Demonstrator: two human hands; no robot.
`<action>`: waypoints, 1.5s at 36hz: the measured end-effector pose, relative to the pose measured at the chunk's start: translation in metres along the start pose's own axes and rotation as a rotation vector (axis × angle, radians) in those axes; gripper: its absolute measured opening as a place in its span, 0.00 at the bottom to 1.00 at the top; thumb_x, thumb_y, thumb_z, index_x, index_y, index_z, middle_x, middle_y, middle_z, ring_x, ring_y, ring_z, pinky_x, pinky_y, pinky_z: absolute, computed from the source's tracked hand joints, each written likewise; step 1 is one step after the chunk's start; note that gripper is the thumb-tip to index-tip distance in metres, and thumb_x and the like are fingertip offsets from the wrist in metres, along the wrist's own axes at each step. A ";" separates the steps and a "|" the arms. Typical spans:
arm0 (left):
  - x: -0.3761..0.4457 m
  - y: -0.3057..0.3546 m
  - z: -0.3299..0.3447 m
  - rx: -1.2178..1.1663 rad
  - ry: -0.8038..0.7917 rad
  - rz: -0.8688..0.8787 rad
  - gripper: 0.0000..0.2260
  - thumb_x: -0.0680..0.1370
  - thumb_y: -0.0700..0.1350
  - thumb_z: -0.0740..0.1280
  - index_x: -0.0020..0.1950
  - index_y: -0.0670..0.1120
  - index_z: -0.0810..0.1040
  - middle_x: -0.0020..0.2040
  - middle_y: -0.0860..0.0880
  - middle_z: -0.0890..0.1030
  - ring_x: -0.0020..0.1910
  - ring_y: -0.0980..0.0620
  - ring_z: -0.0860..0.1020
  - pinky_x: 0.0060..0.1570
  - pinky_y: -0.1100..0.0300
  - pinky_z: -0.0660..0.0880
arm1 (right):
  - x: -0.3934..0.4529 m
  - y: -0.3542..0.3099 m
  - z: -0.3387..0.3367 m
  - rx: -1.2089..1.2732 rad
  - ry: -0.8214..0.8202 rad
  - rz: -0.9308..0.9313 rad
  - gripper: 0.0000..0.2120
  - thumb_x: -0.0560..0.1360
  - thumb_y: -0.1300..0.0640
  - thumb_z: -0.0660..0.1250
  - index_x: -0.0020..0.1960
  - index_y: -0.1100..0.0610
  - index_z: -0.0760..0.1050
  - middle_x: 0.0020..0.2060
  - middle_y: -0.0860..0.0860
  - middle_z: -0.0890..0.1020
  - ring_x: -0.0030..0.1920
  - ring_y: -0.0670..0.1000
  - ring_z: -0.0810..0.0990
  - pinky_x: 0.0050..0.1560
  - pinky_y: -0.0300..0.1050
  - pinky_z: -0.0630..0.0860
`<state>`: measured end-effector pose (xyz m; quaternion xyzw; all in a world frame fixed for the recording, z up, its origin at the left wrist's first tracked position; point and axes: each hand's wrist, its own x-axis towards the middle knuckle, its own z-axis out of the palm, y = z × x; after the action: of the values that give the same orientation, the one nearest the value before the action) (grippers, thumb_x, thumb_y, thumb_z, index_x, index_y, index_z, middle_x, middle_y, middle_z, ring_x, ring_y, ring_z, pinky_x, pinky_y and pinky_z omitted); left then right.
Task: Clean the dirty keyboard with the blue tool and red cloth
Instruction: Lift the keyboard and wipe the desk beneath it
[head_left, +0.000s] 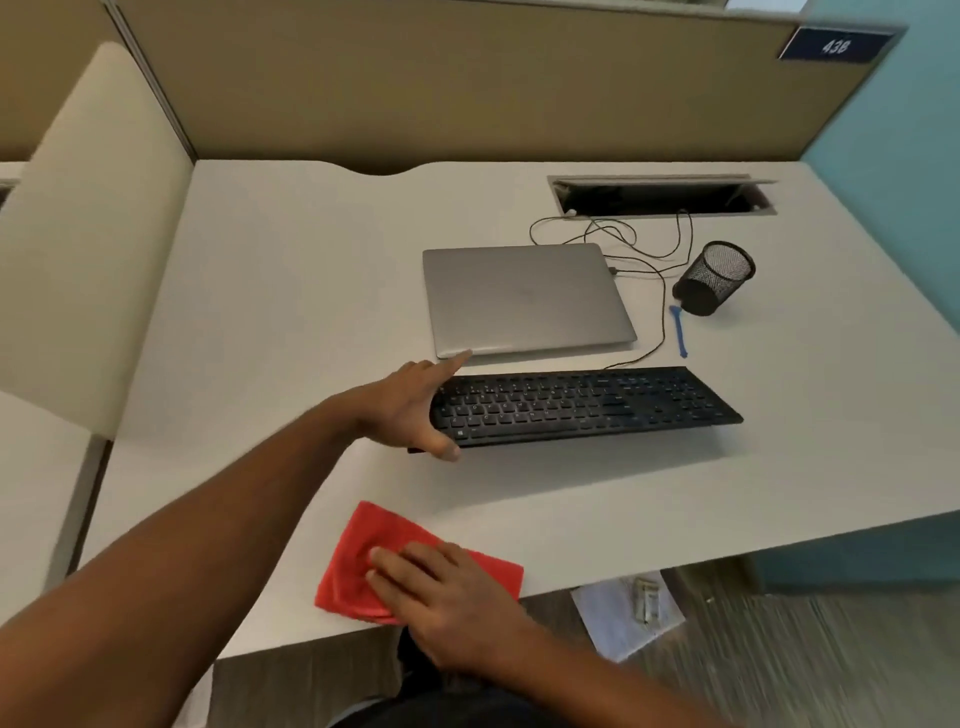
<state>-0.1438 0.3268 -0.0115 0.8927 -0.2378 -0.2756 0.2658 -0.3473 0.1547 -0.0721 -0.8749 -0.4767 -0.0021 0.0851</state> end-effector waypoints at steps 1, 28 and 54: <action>0.002 0.003 -0.005 -0.065 -0.013 -0.011 0.59 0.63 0.63 0.78 0.84 0.58 0.45 0.69 0.48 0.70 0.66 0.48 0.70 0.70 0.49 0.72 | 0.008 -0.002 0.000 0.019 -0.059 0.012 0.33 0.80 0.47 0.66 0.79 0.53 0.58 0.79 0.51 0.61 0.75 0.55 0.62 0.73 0.55 0.65; -0.004 0.039 -0.078 -0.491 0.107 -0.013 0.51 0.67 0.49 0.76 0.83 0.62 0.51 0.64 0.52 0.75 0.46 0.47 0.80 0.38 0.62 0.79 | 0.048 0.014 0.010 0.116 0.066 0.195 0.24 0.81 0.54 0.62 0.76 0.54 0.67 0.77 0.51 0.65 0.76 0.52 0.61 0.76 0.52 0.61; 0.005 0.049 -0.023 -0.563 0.069 0.000 0.52 0.65 0.46 0.78 0.83 0.62 0.53 0.66 0.51 0.74 0.44 0.51 0.83 0.33 0.60 0.78 | -0.185 0.201 -0.057 0.027 0.667 1.449 0.19 0.80 0.64 0.61 0.70 0.59 0.70 0.62 0.57 0.77 0.62 0.54 0.72 0.64 0.58 0.75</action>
<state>-0.1398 0.2950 0.0329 0.7926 -0.1430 -0.3004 0.5111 -0.2764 -0.1152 -0.0609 -0.9193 0.2612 -0.2022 0.2138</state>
